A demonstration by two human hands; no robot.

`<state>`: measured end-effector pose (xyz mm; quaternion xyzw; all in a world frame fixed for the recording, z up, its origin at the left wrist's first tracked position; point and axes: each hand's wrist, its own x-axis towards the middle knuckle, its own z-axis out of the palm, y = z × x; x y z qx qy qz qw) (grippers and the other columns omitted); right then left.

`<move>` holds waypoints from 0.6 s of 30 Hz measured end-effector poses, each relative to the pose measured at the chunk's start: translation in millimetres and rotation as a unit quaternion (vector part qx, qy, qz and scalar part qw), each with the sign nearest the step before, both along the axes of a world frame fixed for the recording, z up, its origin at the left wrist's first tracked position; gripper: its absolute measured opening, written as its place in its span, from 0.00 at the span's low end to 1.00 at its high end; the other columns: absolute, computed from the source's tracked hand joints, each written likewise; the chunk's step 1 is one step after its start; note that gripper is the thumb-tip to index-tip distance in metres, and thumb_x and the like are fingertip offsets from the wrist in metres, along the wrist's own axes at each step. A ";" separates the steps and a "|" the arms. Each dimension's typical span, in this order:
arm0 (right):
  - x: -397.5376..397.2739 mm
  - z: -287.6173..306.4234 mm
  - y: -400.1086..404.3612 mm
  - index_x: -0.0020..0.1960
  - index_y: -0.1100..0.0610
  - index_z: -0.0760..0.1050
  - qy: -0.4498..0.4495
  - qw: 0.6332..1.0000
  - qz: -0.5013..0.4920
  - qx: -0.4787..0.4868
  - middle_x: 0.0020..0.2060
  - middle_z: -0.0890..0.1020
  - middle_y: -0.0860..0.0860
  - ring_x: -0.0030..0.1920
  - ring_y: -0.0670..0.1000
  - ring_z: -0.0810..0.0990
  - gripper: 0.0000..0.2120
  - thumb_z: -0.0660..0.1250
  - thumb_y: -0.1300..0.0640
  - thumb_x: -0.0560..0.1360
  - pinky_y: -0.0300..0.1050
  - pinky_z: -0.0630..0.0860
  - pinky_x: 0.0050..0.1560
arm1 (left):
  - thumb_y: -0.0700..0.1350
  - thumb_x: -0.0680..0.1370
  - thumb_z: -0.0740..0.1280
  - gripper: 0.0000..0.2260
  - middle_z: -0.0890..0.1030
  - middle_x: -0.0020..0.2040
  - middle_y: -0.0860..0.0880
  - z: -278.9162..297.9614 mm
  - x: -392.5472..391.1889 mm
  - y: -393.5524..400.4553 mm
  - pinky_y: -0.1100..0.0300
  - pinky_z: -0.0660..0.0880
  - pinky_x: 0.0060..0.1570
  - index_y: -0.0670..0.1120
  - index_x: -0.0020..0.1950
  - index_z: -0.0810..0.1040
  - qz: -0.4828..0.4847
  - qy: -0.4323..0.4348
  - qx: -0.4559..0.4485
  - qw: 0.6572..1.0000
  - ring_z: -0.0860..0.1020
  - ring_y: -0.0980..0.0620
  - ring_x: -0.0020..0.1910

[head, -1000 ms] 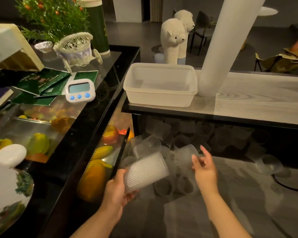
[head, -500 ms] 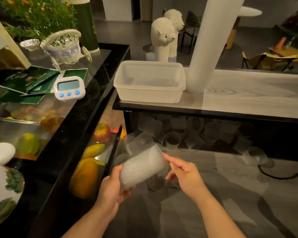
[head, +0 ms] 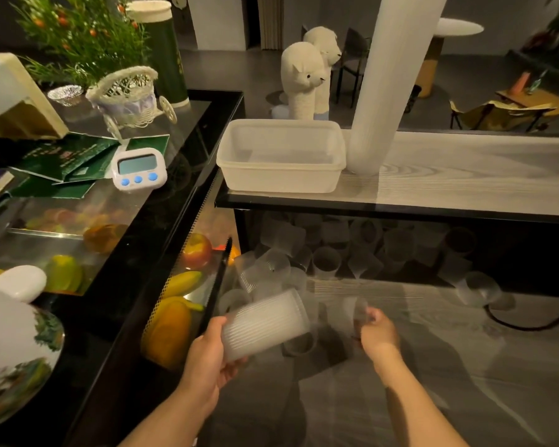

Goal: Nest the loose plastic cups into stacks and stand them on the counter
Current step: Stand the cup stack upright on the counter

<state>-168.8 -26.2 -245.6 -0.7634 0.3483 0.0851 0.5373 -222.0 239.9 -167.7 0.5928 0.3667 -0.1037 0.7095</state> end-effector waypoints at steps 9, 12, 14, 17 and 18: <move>-15.8 65.8 18.8 0.61 0.58 0.79 -0.077 0.966 0.166 0.183 0.40 0.86 0.53 0.32 0.46 0.80 0.14 0.65 0.66 0.78 0.40 0.73 0.30 | 0.56 0.79 0.63 0.14 0.79 0.51 0.37 0.5 3.0 -8.7 0.54 0.73 0.36 0.46 0.55 0.77 -0.024 0.006 -0.035 0.999 0.79 0.42 0.42; -13.8 73.4 19.1 0.59 0.57 0.80 -0.084 0.961 0.177 0.194 0.41 0.86 0.54 0.32 0.46 0.79 0.13 0.64 0.66 0.78 0.40 0.72 0.30 | 0.56 0.79 0.62 0.15 0.79 0.51 0.37 3.4 3.7 -5.8 0.53 0.73 0.38 0.46 0.55 0.76 -0.024 0.003 -0.034 0.999 0.79 0.41 0.41; -12.4 76.5 18.6 0.57 0.57 0.82 -0.105 0.949 0.172 0.242 0.40 0.86 0.55 0.32 0.47 0.78 0.12 0.64 0.66 0.78 0.41 0.71 0.31 | 0.56 0.80 0.62 0.15 0.79 0.51 0.36 5.8 3.6 -4.6 0.52 0.72 0.39 0.45 0.55 0.76 -0.025 -0.005 -0.035 0.999 0.79 0.41 0.41; -8.3 76.9 19.2 0.55 0.60 0.83 -0.128 0.936 0.149 0.291 0.39 0.84 0.56 0.31 0.49 0.74 0.10 0.64 0.65 0.78 0.42 0.70 0.32 | 0.56 0.79 0.62 0.14 0.78 0.52 0.36 9.7 4.3 -3.9 0.53 0.73 0.37 0.46 0.54 0.76 -0.025 -0.015 -0.037 0.999 0.79 0.41 0.42; -7.4 76.7 18.5 0.54 0.60 0.83 -0.135 0.933 0.139 0.304 0.39 0.84 0.57 0.31 0.49 0.74 0.10 0.65 0.64 0.78 0.43 0.69 0.33 | 0.56 0.79 0.62 0.14 0.78 0.53 0.36 10.5 4.9 -3.4 0.53 0.74 0.36 0.46 0.54 0.76 -0.025 -0.017 -0.034 0.999 0.79 0.41 0.43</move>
